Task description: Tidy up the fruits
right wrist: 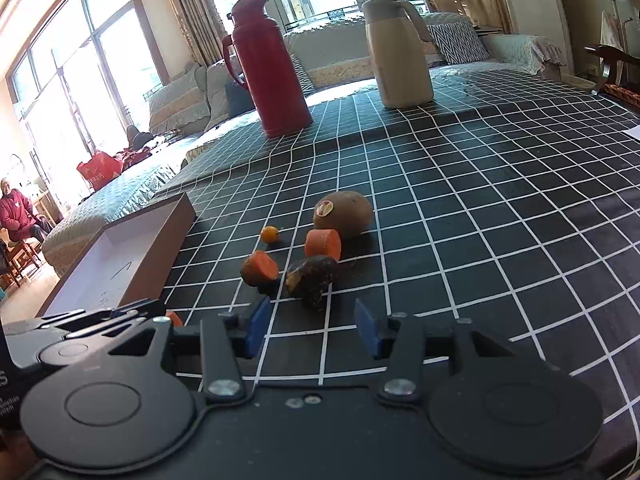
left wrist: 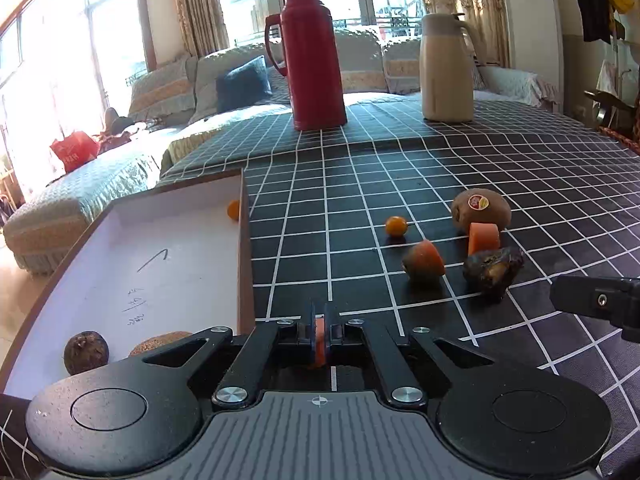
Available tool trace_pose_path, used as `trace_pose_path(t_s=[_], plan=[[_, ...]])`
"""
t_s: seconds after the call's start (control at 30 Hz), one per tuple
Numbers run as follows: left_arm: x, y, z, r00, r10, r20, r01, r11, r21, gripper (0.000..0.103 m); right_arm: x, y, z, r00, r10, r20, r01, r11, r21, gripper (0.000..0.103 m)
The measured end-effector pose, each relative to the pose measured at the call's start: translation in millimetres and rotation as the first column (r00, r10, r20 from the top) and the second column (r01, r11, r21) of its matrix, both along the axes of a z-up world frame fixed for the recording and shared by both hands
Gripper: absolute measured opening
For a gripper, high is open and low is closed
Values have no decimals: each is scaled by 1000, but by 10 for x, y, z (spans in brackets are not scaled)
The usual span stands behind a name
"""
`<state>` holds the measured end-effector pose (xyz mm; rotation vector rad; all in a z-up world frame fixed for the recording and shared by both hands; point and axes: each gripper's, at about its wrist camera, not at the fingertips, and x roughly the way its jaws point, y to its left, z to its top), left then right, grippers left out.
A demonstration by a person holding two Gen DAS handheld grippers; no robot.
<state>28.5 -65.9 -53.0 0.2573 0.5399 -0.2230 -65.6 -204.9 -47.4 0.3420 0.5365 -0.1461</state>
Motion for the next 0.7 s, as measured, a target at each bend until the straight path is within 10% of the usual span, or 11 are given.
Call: trace_pose_path(t_s=[0.1,0.23,0.7], plan=[[-10,-32,3,999,44,10,-44,999,19,59,-14,-19,0,1000,-2,1,2,1000,5,47],[-117,-101,-25,999,32,45,-34,998,59,73,-20,-24,-1,1000,0,2,0,1000,3,48],[-14,-90,-92,998,64,-14,-64,998,7,66,-42,-52,-6,1000,-11,2,11,1000,7,54]])
